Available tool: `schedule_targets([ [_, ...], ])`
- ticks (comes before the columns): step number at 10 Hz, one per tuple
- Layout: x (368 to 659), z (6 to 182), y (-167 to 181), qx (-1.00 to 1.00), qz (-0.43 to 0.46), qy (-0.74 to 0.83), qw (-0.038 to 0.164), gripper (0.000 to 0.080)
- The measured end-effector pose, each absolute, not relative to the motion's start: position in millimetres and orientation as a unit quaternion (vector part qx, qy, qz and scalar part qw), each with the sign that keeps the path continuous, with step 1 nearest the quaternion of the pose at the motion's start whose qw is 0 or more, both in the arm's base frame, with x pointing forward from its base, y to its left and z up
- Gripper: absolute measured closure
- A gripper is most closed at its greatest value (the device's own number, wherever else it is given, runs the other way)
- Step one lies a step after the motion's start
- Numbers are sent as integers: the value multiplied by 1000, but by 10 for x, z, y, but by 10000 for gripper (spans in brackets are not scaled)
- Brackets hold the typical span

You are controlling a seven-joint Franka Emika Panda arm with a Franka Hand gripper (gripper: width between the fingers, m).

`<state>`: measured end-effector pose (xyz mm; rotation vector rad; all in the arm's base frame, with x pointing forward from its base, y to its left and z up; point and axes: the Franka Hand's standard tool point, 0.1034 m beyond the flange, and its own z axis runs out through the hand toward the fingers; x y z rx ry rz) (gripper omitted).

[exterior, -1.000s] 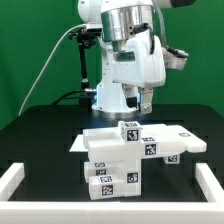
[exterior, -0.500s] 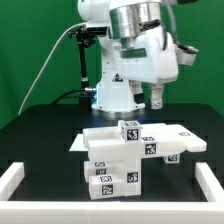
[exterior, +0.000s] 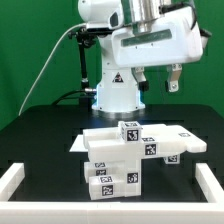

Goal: Assemble chair

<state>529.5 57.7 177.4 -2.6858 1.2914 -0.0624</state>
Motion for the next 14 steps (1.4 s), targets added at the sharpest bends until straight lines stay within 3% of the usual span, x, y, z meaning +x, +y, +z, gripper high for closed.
schedule_targets([
  [2, 5238, 1761, 612, -926, -29, 369, 75, 150],
  [4, 4915, 1773, 689, -950, -39, 302, 73, 150],
  [7, 4694, 1771, 787, -981, -66, 183, 21, 150],
  [11, 4659, 1745, 794, -996, -62, 68, 20, 150],
  [12, 4482, 1633, 855, -994, -43, 91, 31, 150],
  [14, 4276, 1433, 1056, -992, -31, 119, 25, 150],
])
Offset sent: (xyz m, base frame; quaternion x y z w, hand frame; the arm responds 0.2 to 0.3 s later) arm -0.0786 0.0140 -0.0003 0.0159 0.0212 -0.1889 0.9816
